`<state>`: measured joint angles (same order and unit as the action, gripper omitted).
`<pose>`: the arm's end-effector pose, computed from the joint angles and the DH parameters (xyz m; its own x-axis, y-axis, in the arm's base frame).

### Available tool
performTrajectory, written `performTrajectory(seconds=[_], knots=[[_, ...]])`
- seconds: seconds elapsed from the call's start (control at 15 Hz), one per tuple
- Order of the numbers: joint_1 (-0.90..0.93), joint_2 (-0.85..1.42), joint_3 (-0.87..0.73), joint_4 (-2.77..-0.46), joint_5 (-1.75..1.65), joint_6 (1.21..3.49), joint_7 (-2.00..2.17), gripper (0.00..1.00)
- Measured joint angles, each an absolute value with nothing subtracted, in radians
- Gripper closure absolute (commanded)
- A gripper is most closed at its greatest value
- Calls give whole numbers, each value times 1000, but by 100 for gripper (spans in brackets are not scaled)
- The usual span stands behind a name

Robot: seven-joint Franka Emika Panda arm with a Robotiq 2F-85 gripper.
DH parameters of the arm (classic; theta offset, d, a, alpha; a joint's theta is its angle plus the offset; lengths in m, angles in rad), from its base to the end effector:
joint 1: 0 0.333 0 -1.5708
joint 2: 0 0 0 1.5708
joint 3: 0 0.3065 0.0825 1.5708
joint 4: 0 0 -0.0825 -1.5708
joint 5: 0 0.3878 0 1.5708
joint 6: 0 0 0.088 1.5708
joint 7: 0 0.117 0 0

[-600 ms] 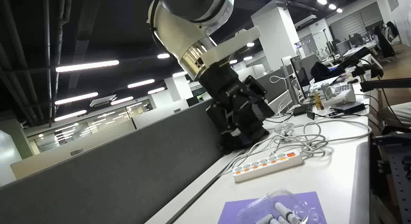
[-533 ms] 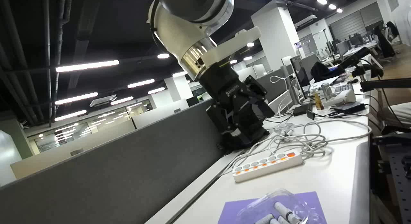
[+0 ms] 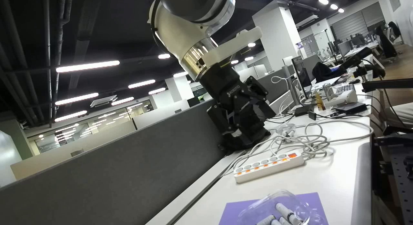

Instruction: Turn off the second switch from the right on the adapter

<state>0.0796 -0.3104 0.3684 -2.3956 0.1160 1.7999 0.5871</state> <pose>0.3709 0.1893 0.3849 0.9431 -0.2286 -0.2415 -0.1899 -0.9664 0.1729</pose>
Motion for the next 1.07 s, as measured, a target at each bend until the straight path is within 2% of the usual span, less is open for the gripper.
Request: performTrajectory(seconds=[0.4, 1.07], knots=[[89, -310, 357, -2400, 101, 1823, 591, 0], [2, -257, 236, -2478, -70, 2205, 637, 0]])
